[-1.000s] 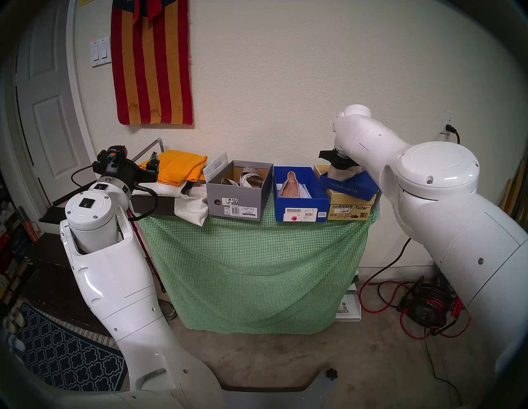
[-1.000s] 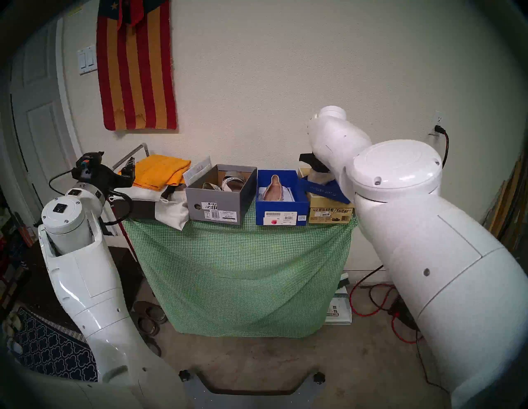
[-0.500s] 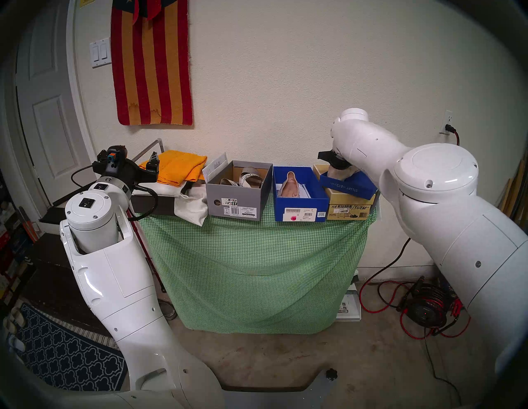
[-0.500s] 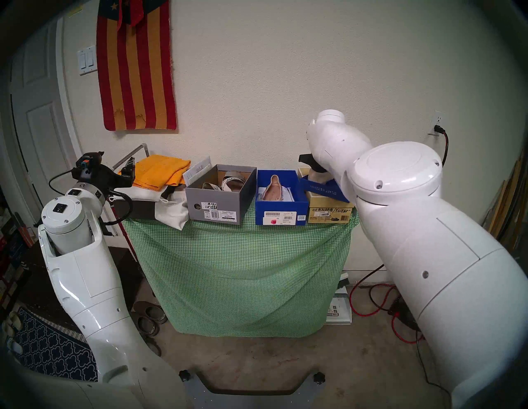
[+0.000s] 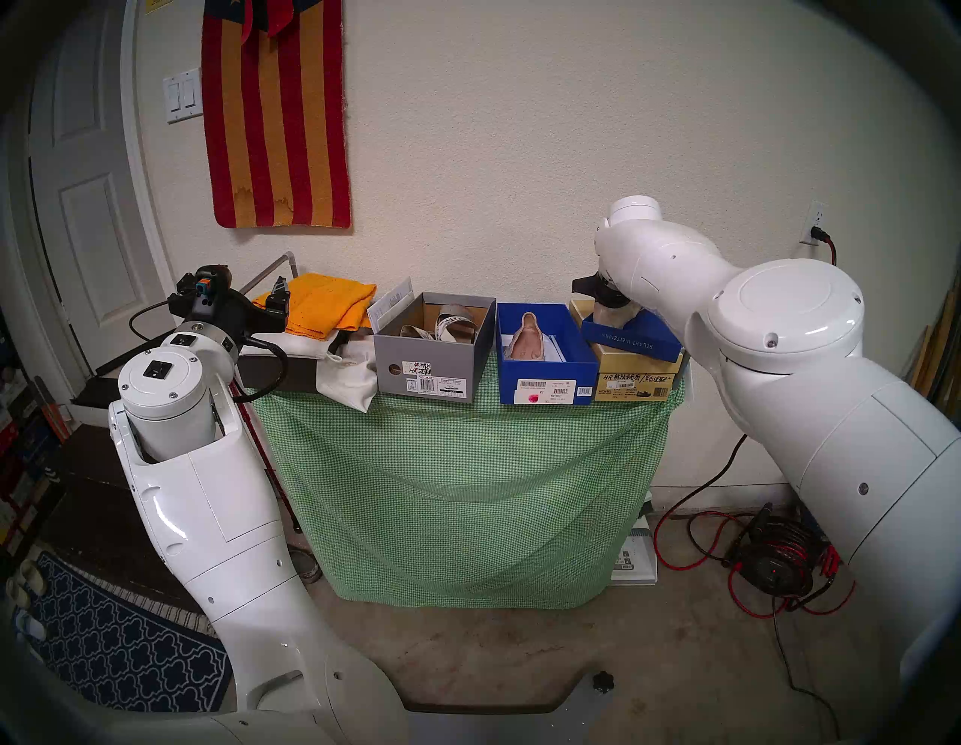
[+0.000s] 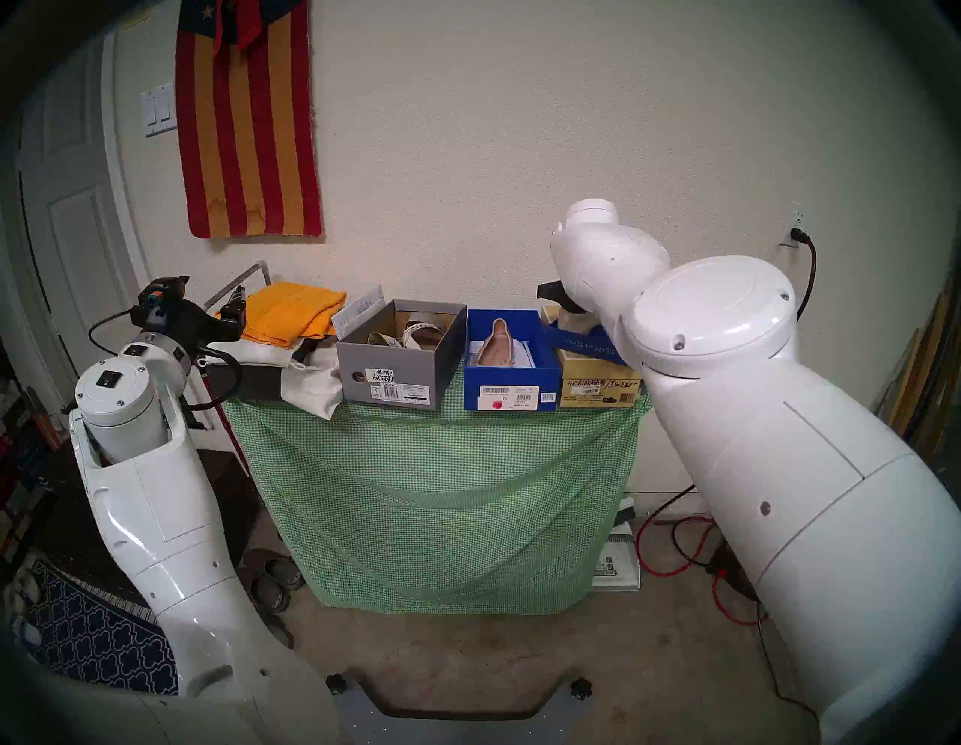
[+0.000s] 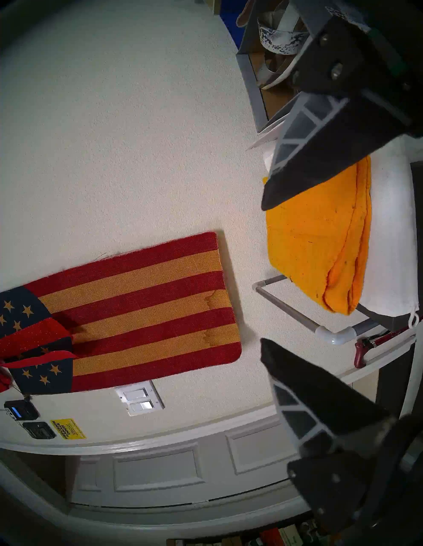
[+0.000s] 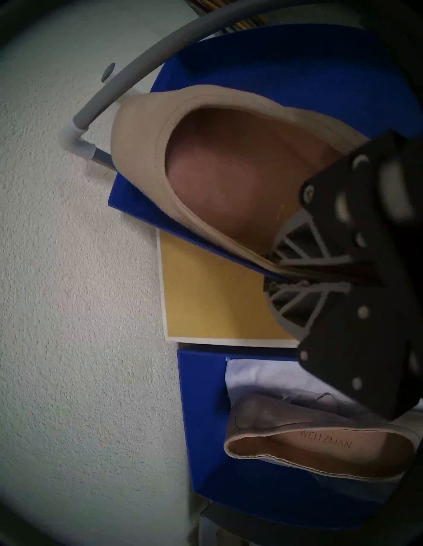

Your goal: Put shoes into shoe box

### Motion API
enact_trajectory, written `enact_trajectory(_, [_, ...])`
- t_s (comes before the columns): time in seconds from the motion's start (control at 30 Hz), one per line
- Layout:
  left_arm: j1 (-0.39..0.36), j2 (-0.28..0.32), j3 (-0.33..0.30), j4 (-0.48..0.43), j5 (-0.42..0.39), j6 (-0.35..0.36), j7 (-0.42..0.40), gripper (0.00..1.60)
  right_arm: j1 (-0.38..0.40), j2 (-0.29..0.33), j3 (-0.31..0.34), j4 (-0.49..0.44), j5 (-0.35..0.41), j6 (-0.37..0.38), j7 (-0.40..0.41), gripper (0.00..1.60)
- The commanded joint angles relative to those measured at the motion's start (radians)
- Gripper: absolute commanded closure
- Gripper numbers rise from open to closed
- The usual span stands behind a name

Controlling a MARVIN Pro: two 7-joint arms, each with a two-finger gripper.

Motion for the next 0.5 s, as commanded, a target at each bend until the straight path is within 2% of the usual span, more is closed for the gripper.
enact_trajectory(0.0, [-0.001,0.001,0.001,-0.002,-0.001,0.0,0.0,0.0,-0.044,-0.031,-0.046,0.01,-0.046,0.021,0.029,1.6])
enact_trajectory(0.2, [-0.001,0.001,0.001,-0.002,-0.001,0.0,-0.001,0.0,-0.045,-0.044,-0.092,0.01,-0.098,0.023,0.055,1.6])
enact_trajectory(0.47, [-0.002,0.001,0.0,-0.002,0.0,0.0,-0.002,0.0,-0.053,-0.058,-0.16,0.012,-0.17,-0.026,0.071,1.6])
